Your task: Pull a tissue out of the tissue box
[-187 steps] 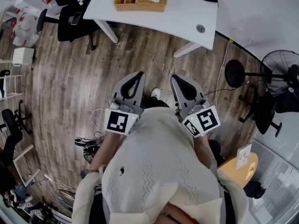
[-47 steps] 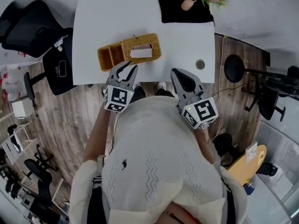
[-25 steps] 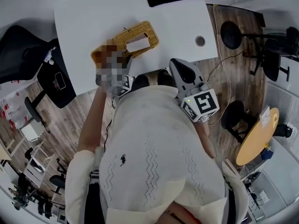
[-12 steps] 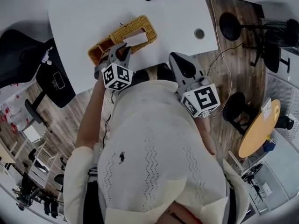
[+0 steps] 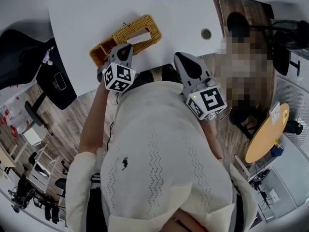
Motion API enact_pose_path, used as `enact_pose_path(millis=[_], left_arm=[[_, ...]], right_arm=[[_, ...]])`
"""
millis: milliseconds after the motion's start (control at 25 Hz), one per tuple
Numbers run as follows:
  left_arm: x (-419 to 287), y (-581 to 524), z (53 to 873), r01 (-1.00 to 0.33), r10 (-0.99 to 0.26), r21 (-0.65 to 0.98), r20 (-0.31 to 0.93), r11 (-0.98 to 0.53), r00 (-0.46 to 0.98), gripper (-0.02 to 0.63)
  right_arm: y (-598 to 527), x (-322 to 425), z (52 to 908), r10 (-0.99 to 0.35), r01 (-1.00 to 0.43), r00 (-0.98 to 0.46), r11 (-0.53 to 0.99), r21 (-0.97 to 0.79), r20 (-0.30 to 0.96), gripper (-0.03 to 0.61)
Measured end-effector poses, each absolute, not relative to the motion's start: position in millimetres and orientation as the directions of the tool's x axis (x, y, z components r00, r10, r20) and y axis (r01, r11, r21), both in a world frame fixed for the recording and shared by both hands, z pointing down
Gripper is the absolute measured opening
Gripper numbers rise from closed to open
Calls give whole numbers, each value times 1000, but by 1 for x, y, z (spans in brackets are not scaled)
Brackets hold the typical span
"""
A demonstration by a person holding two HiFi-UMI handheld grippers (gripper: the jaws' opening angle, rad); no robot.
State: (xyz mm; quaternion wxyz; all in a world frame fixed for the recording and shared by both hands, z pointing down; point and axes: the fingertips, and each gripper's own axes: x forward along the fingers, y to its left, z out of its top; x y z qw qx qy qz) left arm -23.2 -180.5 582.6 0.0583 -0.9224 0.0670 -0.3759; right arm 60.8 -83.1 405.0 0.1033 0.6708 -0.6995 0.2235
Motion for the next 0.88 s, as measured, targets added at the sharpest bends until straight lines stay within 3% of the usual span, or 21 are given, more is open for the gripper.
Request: enact_pose_path(millis=[360, 880], left_arm=[[-21, -183, 572, -220, -176, -15, 654, -975, 736, 12], [-22, -199, 552, -296, -268, -57, 614, -953, 742, 12]], right_arm=[[-79, 64, 406, -893, -984, -85, 7, -175, 443, 2], [-77, 63, 408, -890, -983, -109, 32, -178, 442, 2]])
